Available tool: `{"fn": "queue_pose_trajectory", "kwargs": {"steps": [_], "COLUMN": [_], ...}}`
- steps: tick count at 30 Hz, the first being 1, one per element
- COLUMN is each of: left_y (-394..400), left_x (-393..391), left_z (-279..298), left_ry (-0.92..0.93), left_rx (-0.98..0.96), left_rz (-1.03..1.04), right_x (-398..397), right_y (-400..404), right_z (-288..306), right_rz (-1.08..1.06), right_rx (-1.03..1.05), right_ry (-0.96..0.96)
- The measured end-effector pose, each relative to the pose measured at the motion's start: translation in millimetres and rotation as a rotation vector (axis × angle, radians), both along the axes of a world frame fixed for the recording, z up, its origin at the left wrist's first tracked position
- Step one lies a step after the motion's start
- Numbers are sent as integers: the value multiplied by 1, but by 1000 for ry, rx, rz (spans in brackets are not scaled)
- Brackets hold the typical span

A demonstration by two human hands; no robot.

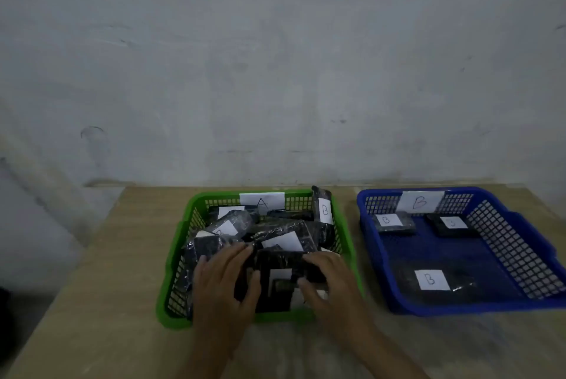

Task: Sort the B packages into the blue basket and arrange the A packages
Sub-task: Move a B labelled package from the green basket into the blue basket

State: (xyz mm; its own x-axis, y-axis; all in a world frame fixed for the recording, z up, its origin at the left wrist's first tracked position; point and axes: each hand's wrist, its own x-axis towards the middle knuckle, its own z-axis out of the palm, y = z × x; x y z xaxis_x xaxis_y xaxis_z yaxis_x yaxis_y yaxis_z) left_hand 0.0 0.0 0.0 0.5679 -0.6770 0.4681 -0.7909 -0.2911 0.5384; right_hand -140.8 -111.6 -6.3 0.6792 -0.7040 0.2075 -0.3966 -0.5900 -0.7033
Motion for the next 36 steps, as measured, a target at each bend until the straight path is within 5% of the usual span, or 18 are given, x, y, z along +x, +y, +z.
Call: {"fn": "queue_pose_trajectory", "kwargs": {"steps": [4, 10, 13, 17, 25, 31, 36], "left_y": [0, 4, 6, 7, 6, -16, -46], "left_x": [34, 75, 88, 91, 78, 52, 15], "left_z": [4, 3, -4, -2, 26, 48, 43], "left_ry": [17, 181, 369, 403, 469, 613, 677], "left_rx": [-88, 154, 216, 144, -170, -42, -36], "left_rz": [74, 86, 42, 20, 51, -178, -272], "right_x": [27, 55, 65, 75, 69, 41, 9], "right_y": [10, 26, 45, 63, 54, 16, -17], "right_z": [5, -1, -10, -19, 8, 36, 50], "right_rz": [6, 49, 46, -25, -13, -116, -181], "right_rx": [-3, 190, 110, 66, 207, 193, 266], "right_ry": [-7, 52, 176, 313, -101, -359, -374]}}
